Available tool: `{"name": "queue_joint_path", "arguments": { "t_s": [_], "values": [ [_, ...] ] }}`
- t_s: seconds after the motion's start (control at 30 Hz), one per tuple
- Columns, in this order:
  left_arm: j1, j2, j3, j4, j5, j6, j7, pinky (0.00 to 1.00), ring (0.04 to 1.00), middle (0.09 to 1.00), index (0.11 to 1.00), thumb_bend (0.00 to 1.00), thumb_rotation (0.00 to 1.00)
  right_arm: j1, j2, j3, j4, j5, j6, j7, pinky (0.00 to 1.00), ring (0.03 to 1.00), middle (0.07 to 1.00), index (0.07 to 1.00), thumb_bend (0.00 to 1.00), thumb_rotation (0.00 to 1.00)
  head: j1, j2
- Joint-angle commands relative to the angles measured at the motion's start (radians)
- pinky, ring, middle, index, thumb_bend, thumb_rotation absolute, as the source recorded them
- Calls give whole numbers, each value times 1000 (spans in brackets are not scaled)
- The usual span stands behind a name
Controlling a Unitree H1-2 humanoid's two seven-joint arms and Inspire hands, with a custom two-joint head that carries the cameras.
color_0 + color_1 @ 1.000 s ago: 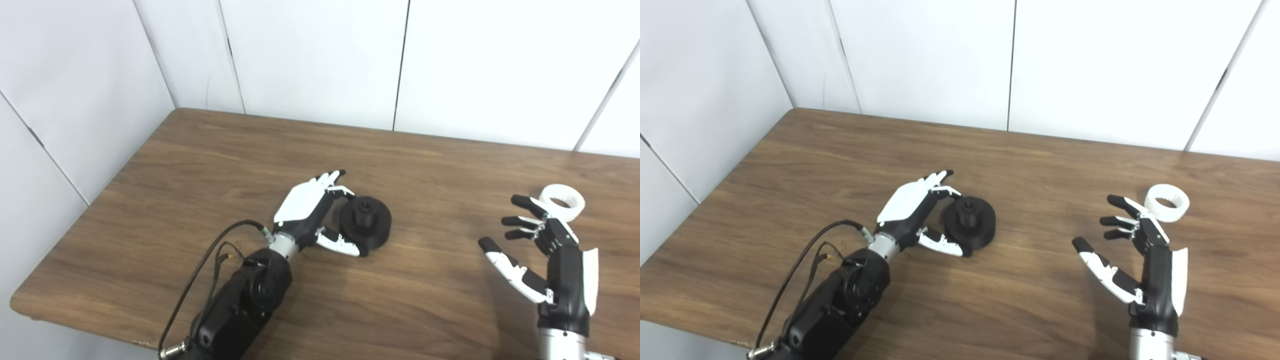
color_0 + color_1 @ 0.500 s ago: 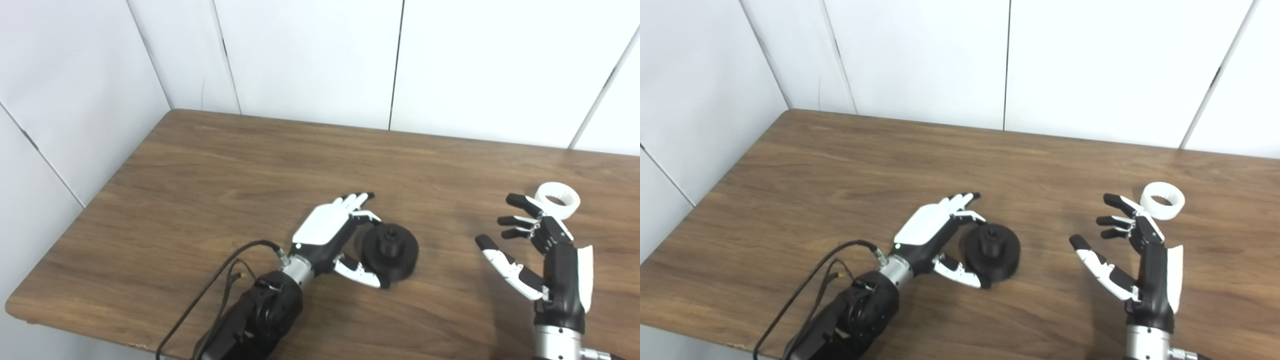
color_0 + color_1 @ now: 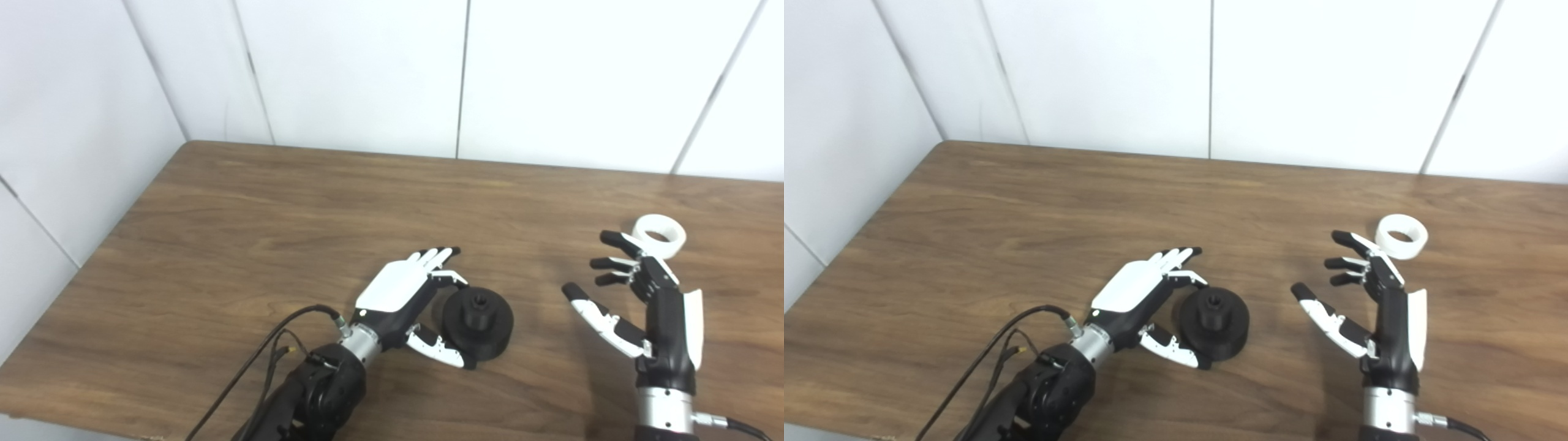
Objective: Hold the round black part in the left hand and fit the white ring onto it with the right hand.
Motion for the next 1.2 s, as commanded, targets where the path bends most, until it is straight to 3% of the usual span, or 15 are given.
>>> {"name": "queue_joint_path", "arguments": {
  "t_s": [0.0,0.13,0.17,0.23,0.33,0.7,0.93,1.07,1.17],
  "values": [
    [4,8,2,-23,15,-13,-19,1000,1000,1000,650,1000,345,42,19,6,11,-16,-9,-13,492,604,743,710,675,223,-5,0],
    [6,16,20,-16,-3,-37,-12,1000,1000,1000,646,1000,340,40,34,11,12,-22,-9,-16,494,607,746,707,672,217,-133,0],
    [8,17,25,-17,-4,-40,-14,1000,1000,1000,646,1000,339,41,37,13,9,-24,-7,-16,493,607,748,710,668,205,-133,0],
    [10,30,38,-18,-14,-48,-22,1000,1000,1000,647,1000,341,43,51,23,7,-37,-7,-19,493,609,752,713,660,188,-237,-7],
    [15,47,56,-19,-32,-65,-31,1000,1000,1000,646,1000,335,42,68,40,14,-74,-12,-37,495,612,756,716,644,161,-304,-17],
    [25,57,88,-13,-53,-101,-56,1000,1000,1000,652,1000,294,36,88,54,22,-126,-5,-68,498,606,737,716,637,176,-384,-33],
    [21,53,90,-5,-56,-115,-58,1000,1000,1000,651,1000,294,-7,51,36,13,-162,11,-66,500,607,729,702,661,182,-401,-41],
    [15,53,93,5,-59,-126,-50,1000,1000,1000,651,1000,298,-47,-18,-9,-43,-234,115,-27,496,633,758,701,664,199,-400,-46],
    [13,52,95,9,-58,-128,-50,1000,1000,1000,653,1000,308,-66,-58,-28,-72,-289,191,-3,550,701,789,719,676,249,-400,-48]
  ]
}}
